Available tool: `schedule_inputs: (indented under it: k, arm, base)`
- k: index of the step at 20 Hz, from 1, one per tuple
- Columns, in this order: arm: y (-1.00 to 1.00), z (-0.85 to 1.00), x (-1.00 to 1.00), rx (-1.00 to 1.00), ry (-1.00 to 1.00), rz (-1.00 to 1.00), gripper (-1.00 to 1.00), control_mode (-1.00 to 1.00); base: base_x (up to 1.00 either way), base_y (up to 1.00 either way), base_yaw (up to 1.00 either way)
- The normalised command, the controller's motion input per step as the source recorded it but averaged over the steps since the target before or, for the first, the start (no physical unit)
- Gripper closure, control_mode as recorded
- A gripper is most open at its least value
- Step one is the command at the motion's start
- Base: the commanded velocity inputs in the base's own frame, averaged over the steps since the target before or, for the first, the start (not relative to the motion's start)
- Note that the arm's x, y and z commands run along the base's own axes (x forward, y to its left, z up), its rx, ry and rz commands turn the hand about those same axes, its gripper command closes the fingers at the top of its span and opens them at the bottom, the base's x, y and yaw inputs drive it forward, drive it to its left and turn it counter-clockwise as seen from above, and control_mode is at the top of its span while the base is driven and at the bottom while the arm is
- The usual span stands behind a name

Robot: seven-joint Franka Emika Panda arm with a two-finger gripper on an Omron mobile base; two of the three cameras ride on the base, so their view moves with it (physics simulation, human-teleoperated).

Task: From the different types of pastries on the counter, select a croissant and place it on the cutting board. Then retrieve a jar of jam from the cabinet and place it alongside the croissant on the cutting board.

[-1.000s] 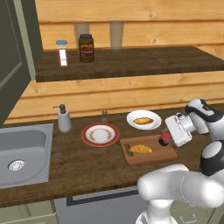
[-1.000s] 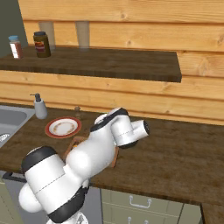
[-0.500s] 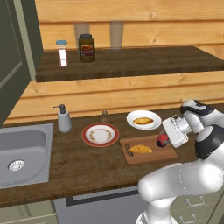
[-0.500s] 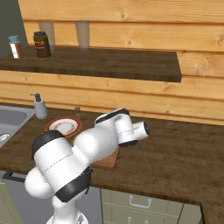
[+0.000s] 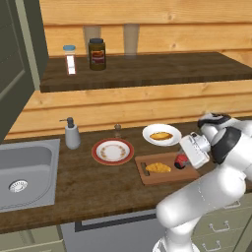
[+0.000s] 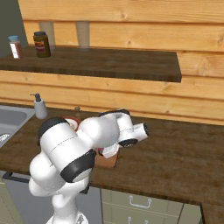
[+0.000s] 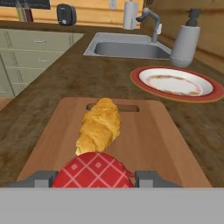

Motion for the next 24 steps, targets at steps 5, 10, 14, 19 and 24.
schedule_inputs:
  k: [5, 10, 14, 19, 24]
  arm:
    - [-0.01, -0.3, 0.29, 0.0, 0.0, 0.05, 1.0, -1.0]
    - [-0.01, -0.33, 0.28, 0.0, 0.0, 0.0, 1.0, -1.0]
    - [0.0, -0.39, 0.02, 0.0, 0.0, 0.0, 1.0, -1.0]
    - [0.0, -0.35, 0.0, 0.0, 0.0, 0.0, 1.0, -1.0]
    - [0.18, -0.34, -0.04, 0.06, 0.02, 0.0, -1.0, -1.0]
  base:
    - [0.0, 0.0, 0.0]
    - [0.0, 0.0, 0.0]
    - [0.0, 0.0, 0.0]
    - [0.0, 0.0, 0.0]
    - [0.0, 0.0, 0.0]
